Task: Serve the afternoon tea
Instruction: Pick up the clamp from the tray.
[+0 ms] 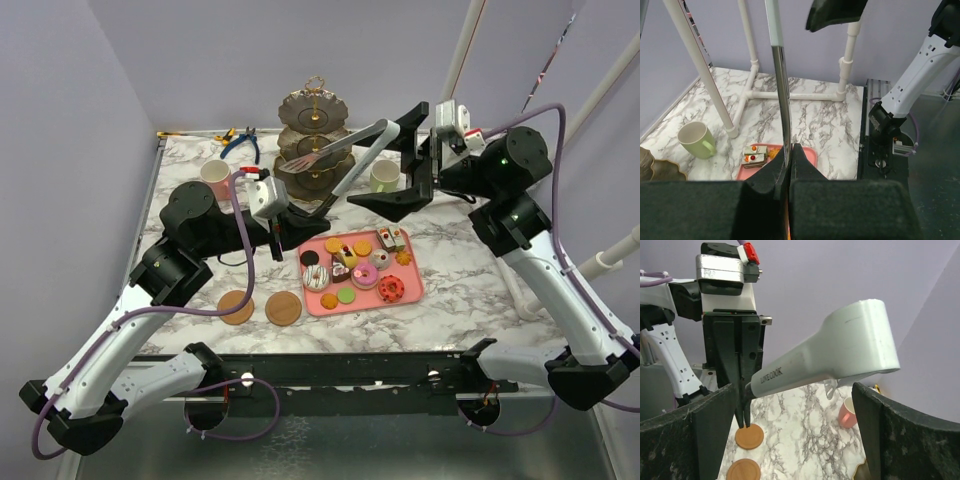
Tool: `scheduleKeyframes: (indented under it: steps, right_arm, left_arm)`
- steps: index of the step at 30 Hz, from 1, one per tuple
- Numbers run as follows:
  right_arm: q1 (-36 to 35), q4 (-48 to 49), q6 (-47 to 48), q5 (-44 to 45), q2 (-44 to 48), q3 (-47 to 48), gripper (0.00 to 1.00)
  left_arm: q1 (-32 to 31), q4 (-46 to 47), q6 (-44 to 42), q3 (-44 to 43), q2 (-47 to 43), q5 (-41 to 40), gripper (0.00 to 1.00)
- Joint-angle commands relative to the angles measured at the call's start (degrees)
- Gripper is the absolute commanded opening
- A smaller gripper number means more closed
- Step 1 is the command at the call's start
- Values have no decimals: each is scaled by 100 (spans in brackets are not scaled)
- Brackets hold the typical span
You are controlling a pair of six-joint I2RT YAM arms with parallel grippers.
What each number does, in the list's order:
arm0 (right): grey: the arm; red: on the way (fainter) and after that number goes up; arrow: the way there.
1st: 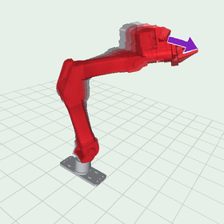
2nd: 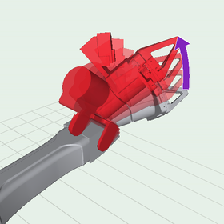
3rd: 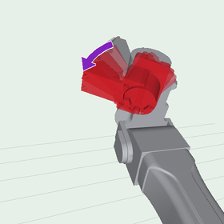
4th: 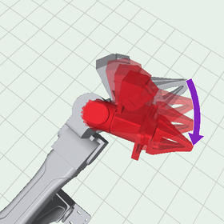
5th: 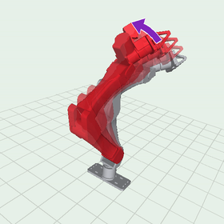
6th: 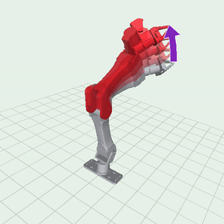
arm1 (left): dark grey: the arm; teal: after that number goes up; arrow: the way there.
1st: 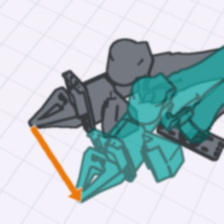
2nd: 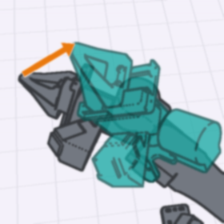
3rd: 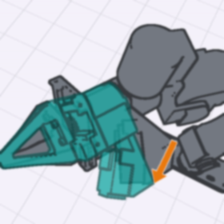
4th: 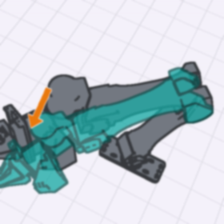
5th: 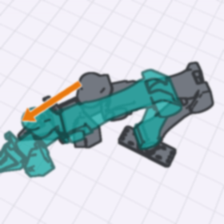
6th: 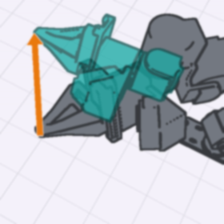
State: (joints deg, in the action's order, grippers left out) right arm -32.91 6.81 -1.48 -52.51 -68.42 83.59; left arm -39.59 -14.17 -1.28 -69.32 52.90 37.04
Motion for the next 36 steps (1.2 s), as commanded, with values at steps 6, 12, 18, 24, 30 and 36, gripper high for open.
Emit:
scheduleKeyframes:
  steps: [6, 12, 18, 24, 30, 36]
  right_arm:
    - [-16, 714, -1069, -951, -731, 488, 100]
    - [-12, 742, -1003, -852, -741, 510, 100]
    - [-15, 910, -1045, -846, -827, 422, 100]
    - [-16, 1466, -1186, -615, -832, 161, 100]
    - [-19, 1237, -1034, -687, -855, 204, 99]
    - [-19, 673, -658, -765, -778, 168, 95]
  left_arm:
    - [9, 273, 107, -81, -112, 285, 0]
    - [9, 267, 106, -86, -114, 309, 0]
    - [4, 271, 336, -133, -36, 399, 0]
    - [5, 268, 514, -169, 57, 496, 0]
    - [4, 268, 459, -271, 108, 456, 0]
    - [4, 266, 398, -301, 122, 454, 0]
